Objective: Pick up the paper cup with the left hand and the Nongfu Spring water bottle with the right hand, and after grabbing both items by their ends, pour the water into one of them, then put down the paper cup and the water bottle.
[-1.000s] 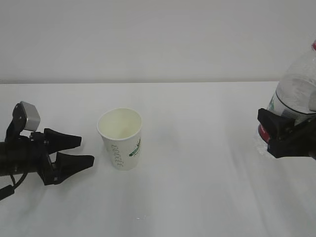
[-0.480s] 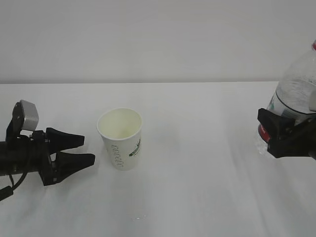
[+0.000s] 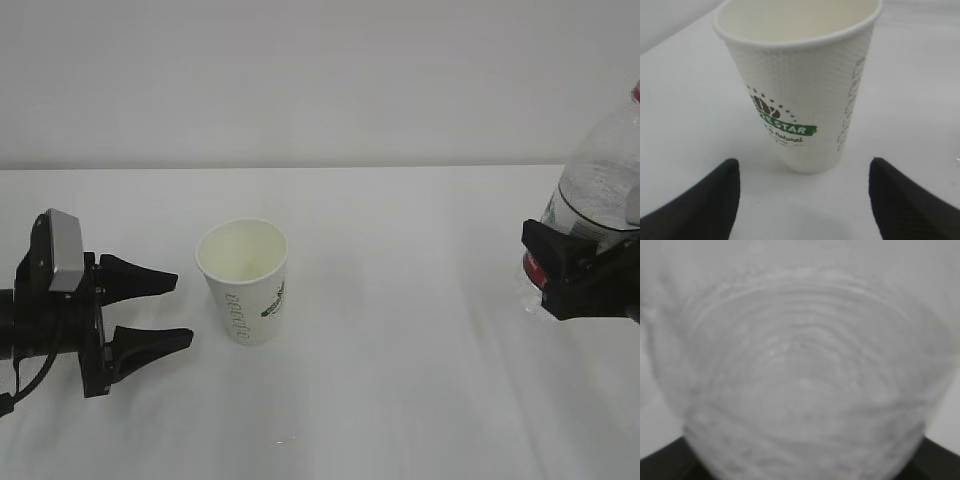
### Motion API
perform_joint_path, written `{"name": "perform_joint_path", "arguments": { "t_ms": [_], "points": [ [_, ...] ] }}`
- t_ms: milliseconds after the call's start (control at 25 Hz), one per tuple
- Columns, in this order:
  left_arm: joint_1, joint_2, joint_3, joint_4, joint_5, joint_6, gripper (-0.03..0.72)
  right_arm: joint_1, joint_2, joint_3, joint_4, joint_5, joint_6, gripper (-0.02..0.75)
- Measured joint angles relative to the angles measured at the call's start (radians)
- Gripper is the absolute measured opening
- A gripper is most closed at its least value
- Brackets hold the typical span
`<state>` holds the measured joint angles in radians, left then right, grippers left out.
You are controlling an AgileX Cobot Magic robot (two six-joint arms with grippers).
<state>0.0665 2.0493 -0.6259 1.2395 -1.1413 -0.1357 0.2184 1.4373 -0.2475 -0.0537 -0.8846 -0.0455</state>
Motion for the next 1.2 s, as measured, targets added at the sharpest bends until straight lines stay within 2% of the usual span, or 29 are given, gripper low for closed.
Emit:
{"name": "perform_joint_path", "arguments": {
  "t_ms": [120, 240, 480, 680, 840, 1200],
  "points": [
    [0.0, 0.0, 0.0, -0.034, 0.0, -0.008, 0.661, 0.0, 0.0, 0.0, 0.0, 0.0, 0.001, 0.505],
    [-0.012, 0.0, 0.0, -0.092, 0.0, -0.065, 0.686, 0.0, 0.0, 0.0, 0.0, 0.0, 0.013, 0.505],
    [-0.089, 0.0, 0.0, -0.125, 0.0, -0.082, 0.691, 0.0, 0.0, 0.0, 0.0, 0.0, 0.023, 0.505],
    [-0.149, 0.0, -0.002, -0.222, -0.001, -0.078, 0.691, 0.0, 0.0, 0.0, 0.0, 0.0, 0.03, 0.505],
    [-0.161, 0.001, -0.002, -0.265, -0.001, -0.076, 0.691, 0.0, 0.0, 0.0, 0.0, 0.0, 0.045, 0.505],
    [-0.165, 0.066, -0.004, -0.286, -0.005, -0.076, 0.691, 0.0, 0.0, 0.0, 0.0, 0.0, 0.045, 0.505]
  ]
}}
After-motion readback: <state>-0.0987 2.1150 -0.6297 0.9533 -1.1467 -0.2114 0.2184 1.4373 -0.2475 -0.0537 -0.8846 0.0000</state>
